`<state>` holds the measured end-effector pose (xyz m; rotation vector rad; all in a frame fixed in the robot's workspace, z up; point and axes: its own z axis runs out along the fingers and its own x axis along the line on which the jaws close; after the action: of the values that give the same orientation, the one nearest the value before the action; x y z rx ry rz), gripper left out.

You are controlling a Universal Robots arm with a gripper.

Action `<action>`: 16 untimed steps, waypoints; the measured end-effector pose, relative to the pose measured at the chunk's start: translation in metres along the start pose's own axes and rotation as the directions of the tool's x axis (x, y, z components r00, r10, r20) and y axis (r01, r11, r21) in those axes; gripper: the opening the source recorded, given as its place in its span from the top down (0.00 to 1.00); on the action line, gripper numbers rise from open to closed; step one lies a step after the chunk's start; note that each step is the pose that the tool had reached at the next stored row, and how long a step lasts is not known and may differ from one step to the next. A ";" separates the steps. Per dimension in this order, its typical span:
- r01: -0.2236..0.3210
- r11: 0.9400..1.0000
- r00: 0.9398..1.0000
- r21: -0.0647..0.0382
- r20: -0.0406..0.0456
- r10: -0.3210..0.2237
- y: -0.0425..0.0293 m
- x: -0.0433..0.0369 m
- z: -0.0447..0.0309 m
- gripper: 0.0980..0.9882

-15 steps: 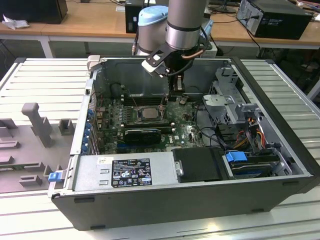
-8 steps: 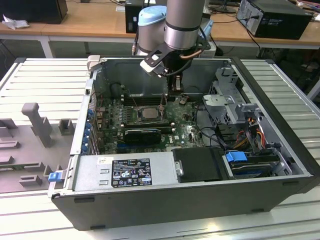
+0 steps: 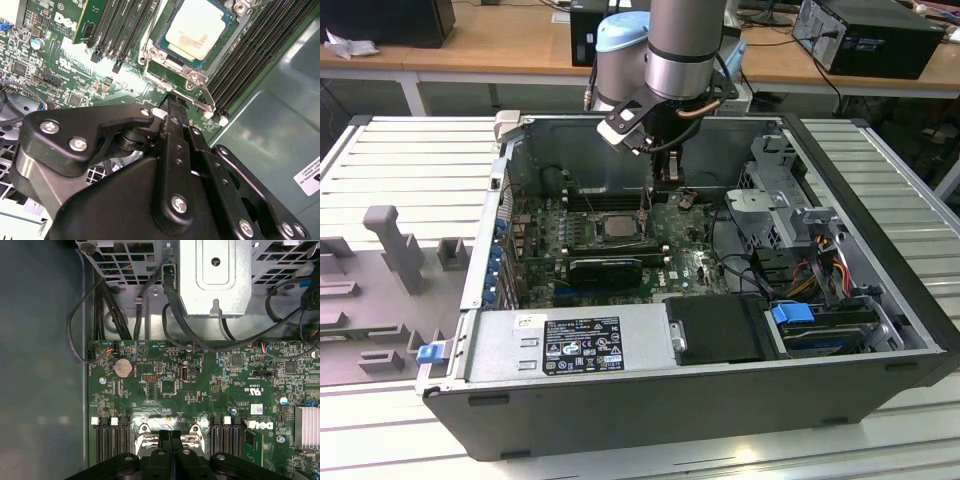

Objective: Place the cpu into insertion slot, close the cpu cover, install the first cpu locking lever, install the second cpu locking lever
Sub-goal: 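Close the cpu cover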

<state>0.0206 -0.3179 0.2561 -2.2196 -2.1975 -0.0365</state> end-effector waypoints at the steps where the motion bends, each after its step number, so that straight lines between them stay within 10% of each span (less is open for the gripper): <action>1: 0.000 1.000 1.000 0.000 0.000 0.000 -0.0004 0.0000 0.0000 0.99; 16: 0.000 1.000 1.000 0.000 0.000 0.000 -0.0080 -0.0001 0.0000 0.99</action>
<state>0.0126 -0.3178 0.2561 -2.2196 -2.1975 -0.0365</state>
